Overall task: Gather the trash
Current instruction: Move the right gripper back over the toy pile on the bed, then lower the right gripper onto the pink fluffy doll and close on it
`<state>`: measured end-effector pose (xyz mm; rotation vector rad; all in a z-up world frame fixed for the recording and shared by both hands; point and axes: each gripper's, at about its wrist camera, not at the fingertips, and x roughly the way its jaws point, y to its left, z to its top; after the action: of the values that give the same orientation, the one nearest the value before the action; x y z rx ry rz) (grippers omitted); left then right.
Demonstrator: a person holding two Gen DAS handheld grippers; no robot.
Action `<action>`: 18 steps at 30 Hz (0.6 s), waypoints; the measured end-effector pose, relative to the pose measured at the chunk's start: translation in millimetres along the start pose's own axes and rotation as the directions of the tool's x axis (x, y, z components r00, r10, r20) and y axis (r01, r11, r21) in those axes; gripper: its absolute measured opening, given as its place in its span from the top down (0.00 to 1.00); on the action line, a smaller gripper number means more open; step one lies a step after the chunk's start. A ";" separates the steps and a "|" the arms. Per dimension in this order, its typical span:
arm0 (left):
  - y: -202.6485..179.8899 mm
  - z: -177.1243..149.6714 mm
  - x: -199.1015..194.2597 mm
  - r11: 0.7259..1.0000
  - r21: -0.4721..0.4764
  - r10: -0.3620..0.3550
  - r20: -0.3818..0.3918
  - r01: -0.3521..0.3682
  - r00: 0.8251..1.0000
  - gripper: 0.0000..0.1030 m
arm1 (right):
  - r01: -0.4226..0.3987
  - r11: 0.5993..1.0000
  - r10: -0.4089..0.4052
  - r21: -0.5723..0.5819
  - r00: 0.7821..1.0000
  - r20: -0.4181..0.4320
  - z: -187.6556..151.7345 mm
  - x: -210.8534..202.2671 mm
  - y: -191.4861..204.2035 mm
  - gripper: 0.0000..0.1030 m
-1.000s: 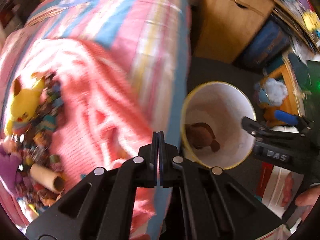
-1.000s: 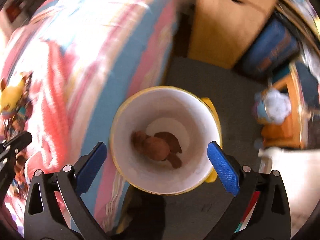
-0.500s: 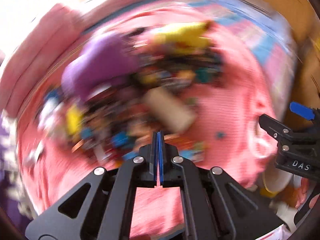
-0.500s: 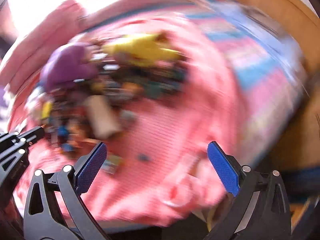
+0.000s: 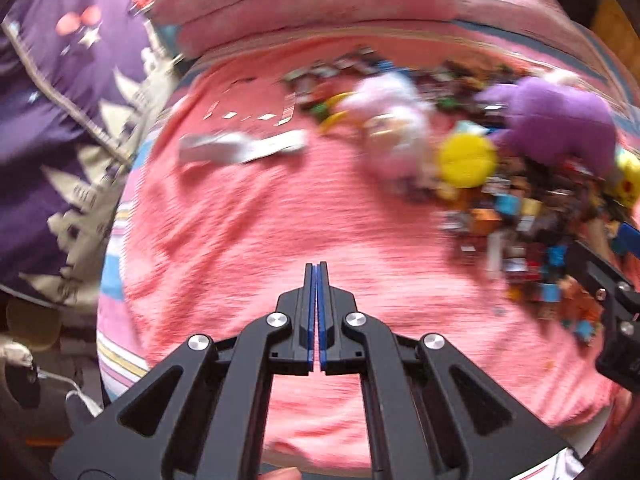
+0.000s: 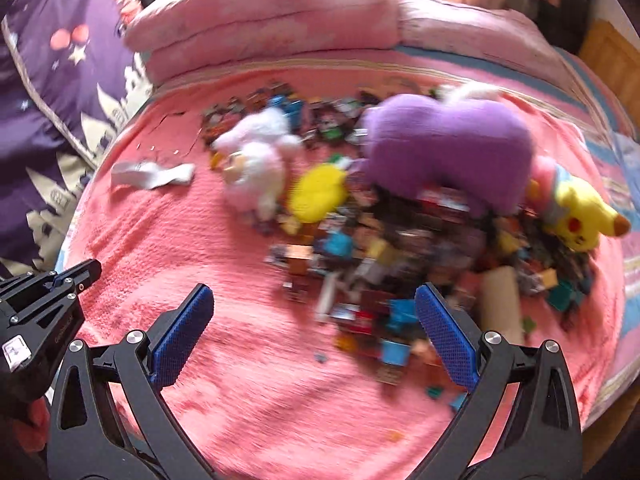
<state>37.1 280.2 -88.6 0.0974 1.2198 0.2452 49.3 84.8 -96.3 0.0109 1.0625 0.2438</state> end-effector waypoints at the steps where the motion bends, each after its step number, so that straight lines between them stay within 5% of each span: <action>1: 9.4 0.9 7.7 1.000 -0.002 0.002 -0.002 -0.002 1.000 0.98 | 0.004 1.000 -0.004 -0.007 1.000 -0.003 -0.9 3.7 8.4 0.04; 18: 25.2 47.0 145.3 0.992 0.092 -0.091 0.012 0.090 0.996 0.98 | 0.194 0.977 -0.194 0.089 0.981 -0.009 22.4 122.6 71.7 0.04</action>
<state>124.5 341.9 -200.4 0.1231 1.2164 0.1093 111.5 181.9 -182.1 -0.0122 1.0663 0.0196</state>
